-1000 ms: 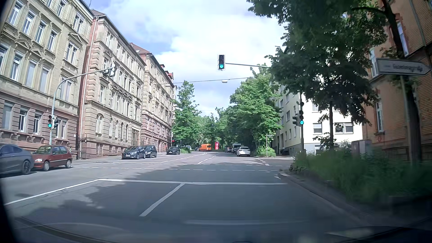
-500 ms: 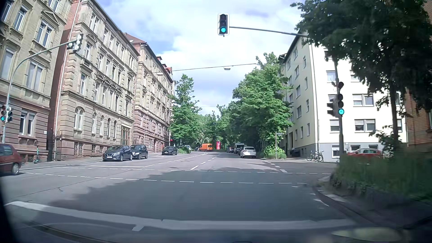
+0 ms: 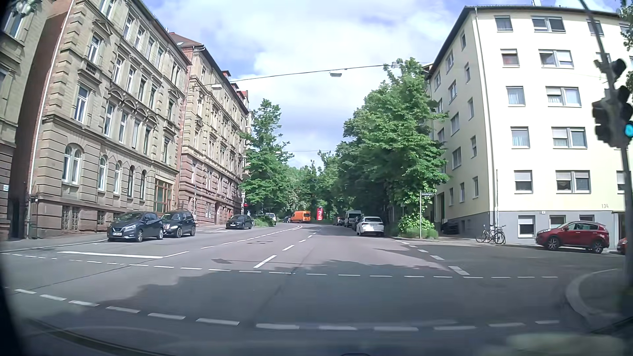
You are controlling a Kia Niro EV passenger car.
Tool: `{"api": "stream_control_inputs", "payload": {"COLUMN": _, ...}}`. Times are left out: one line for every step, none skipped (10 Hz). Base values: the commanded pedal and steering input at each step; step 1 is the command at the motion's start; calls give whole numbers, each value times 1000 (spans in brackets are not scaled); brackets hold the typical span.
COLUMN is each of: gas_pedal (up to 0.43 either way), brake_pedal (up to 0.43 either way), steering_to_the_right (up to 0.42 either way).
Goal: Follow the waypoints while adhering to traffic rules and regulations
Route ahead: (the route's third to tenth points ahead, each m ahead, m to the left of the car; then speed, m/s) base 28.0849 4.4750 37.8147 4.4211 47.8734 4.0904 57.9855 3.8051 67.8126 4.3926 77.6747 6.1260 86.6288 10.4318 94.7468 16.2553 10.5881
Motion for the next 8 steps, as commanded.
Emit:
{"api": "stream_control_inputs", "payload": {"gas_pedal": 138, "brake_pedal": 0, "steering_to_the_right": -1}}
{"api": "stream_control_inputs", "payload": {"gas_pedal": 138, "brake_pedal": 0, "steering_to_the_right": -1}}
{"api": "stream_control_inputs", "payload": {"gas_pedal": 138, "brake_pedal": 0, "steering_to_the_right": -1}}
{"api": "stream_control_inputs", "payload": {"gas_pedal": 150, "brake_pedal": 0, "steering_to_the_right": -2}}
{"api": "stream_control_inputs", "payload": {"gas_pedal": 150, "brake_pedal": 0, "steering_to_the_right": -1}}
{"api": "stream_control_inputs", "payload": {"gas_pedal": 150, "brake_pedal": 0, "steering_to_the_right": -1}}
{"api": "stream_control_inputs", "payload": {"gas_pedal": 150, "brake_pedal": 0, "steering_to_the_right": -1}}
{"api": "stream_control_inputs", "payload": {"gas_pedal": 150, "brake_pedal": 0, "steering_to_the_right": -2}}
